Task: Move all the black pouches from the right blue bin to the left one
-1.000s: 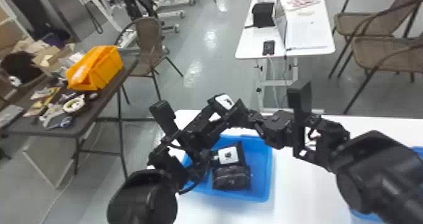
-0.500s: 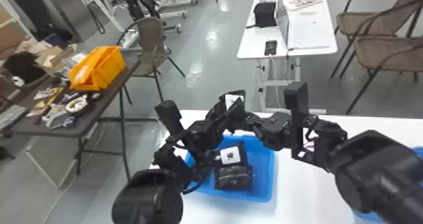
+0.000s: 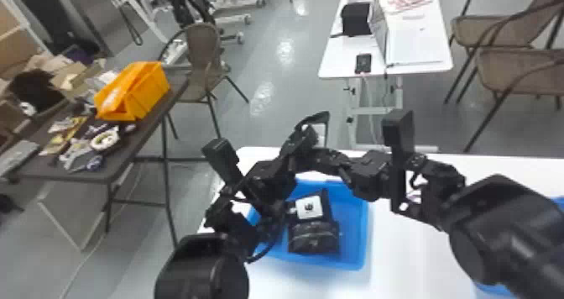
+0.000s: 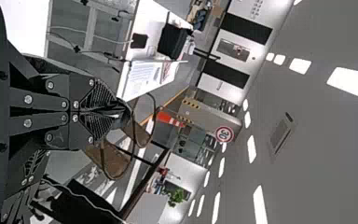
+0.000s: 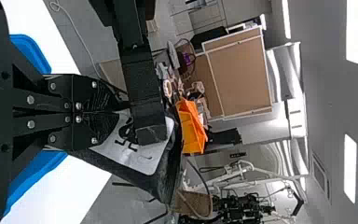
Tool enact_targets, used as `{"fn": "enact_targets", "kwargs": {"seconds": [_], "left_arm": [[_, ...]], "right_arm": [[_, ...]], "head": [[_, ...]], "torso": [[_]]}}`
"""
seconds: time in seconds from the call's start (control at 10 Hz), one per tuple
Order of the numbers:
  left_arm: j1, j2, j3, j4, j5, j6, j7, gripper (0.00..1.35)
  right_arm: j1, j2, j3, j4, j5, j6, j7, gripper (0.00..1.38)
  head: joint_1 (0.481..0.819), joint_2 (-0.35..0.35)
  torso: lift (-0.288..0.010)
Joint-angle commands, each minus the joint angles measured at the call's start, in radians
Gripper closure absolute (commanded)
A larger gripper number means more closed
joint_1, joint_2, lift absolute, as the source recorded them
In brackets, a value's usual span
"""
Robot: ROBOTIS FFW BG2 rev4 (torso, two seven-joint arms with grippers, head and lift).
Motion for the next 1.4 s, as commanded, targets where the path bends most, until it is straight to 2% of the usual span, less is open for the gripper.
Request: {"fn": "enact_targets", "kwargs": {"seconds": [0.0,0.1,0.2,0.3,0.4,0.5,0.7,0.8,1.0,1.1,1.2,1.3], "left_arm": [[0.016,-0.009,0.010,0.000,0.001,-0.055,0.011,1.21],[0.028,-0.023,0.022,0.000,0.002,-0.081,0.020,1.21],[0.045,-0.040,0.039,0.000,0.002,-0.101,0.028,1.21],[0.067,-0.049,0.060,0.000,-0.010,-0.127,0.033,1.21],[0.090,-0.049,0.076,0.000,-0.018,-0.155,0.043,1.21],[0.120,-0.049,0.082,0.003,-0.036,-0.204,0.077,1.21],[0.156,-0.049,0.073,0.060,-0.062,-0.275,0.108,1.21],[0.162,-0.049,0.062,0.089,-0.107,-0.296,0.108,1.21],[0.154,-0.043,0.022,0.150,-0.119,-0.315,0.106,1.21],[0.145,-0.026,-0.009,0.190,-0.070,-0.368,0.096,0.98],[0.142,-0.011,-0.015,0.198,-0.056,-0.397,0.077,0.34],[0.140,0.006,-0.018,0.192,-0.061,-0.419,0.074,0.00]], "right_arm": [[0.006,0.001,0.000,0.015,-0.018,-0.016,-0.001,1.27],[0.017,0.003,-0.011,0.024,-0.022,-0.052,-0.001,0.96],[0.053,0.011,-0.066,0.019,0.010,-0.081,0.001,0.49],[0.112,0.023,-0.158,-0.004,0.062,-0.089,0.001,0.12],[0.175,0.038,-0.259,-0.022,0.096,-0.119,0.001,0.05],[0.245,0.061,-0.379,-0.059,0.177,-0.170,-0.005,0.13],[0.389,0.090,-0.555,-0.137,0.235,-0.240,-0.113,0.21],[0.441,0.092,-0.600,-0.175,0.240,-0.263,-0.162,0.21],[0.483,0.089,-0.660,-0.208,0.240,-0.273,-0.192,0.21],[0.486,0.087,-0.678,-0.212,0.238,-0.273,-0.192,0.21],[0.486,0.084,-0.683,-0.217,0.238,-0.274,-0.192,0.21],[0.491,0.078,-0.684,-0.226,0.242,-0.280,-0.192,0.21]], "head": [[0.695,0.338],[0.695,0.344],[0.695,0.350],[0.695,0.350],[0.695,0.349],[0.695,0.338],[0.695,0.282],[0.695,0.261],[0.695,0.173],[0.695,0.136],[0.695,0.123],[0.695,0.099]], "torso": [[0.000],[0.000],[0.000],[0.000],[0.000],[0.000],[0.000],[0.000],[0.000],[0.000],[0.000],[0.000]]}}
